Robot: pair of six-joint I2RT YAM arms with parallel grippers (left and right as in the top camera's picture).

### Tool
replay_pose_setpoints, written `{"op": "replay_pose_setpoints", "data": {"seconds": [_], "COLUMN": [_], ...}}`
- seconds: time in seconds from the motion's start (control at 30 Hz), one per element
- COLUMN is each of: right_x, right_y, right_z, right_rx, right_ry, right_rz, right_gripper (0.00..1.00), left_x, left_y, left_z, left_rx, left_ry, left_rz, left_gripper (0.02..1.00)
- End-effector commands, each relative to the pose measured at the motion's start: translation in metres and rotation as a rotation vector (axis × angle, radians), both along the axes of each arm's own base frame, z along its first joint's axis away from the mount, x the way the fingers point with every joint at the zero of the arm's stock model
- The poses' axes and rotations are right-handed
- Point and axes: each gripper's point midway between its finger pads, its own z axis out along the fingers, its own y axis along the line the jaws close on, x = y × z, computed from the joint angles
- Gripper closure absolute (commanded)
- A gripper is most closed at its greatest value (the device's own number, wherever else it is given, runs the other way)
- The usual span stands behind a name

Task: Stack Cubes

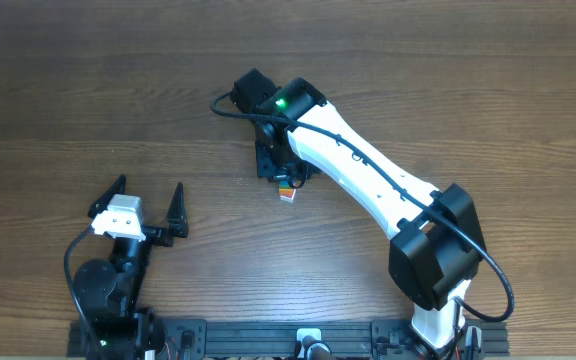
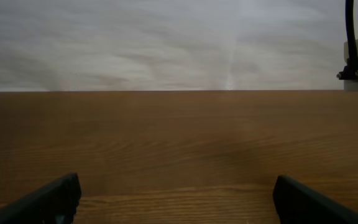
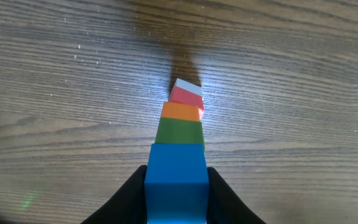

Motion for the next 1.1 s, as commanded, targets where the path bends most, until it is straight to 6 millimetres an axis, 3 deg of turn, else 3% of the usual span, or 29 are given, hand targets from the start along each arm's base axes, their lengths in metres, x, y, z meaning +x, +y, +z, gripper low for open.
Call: {"op": "replay_pose_setpoints", "data": {"seconds": [0.03, 0.37, 0.47, 0.67, 0.77, 0.93, 1.1], "right_x": [-0.002, -0.002, 0.0, 0.037, 0.065, 0.114, 0.146], "right_y": [-0.001, -0.001, -0.001, -0.015, -0.027, -0.076, -0.152], "right_z": [0.007, 0.007, 0.007, 0.01, 0.015, 0.022, 0.025], "right_rx": [0.003, 0.001, 0.0, 0.005, 0.03, 0.042, -0.008], "right_ry": [-0.024, -0.026, -0.034, -0.135, -0.198, -0.277, -0.316], "right_rz": [0.001, 0.001, 0.001, -0.018, -0.037, -0.099, -0.181], "right_gripper": [0.722, 0.643, 0.533, 0.047, 0.007, 0.007, 0.007], "left_x": [0.0, 0.0, 0.0, 0.0, 0.0, 0.0, 0.0], "left_y": [-0.001, -0.001, -0.001, -0.001, -0.001, -0.001, -0.001], "left_z": [-0.002, -0.002, -0.002, -0.002, -0.002, -0.002, -0.002], "left_rx": [0.014, 0.014, 0.014, 0.014, 0.014, 0.014, 0.014], "left_ry": [-0.001, -0.001, -0.001, -0.001, -0.001, -0.001, -0.001], "left_rz": [-0.007, -0.007, -0.007, -0.007, -0.007, -0.007, -0.007], "left_gripper": [0.018, 0.02, 0.023, 0.018, 0.02, 0.02, 0.018]}}
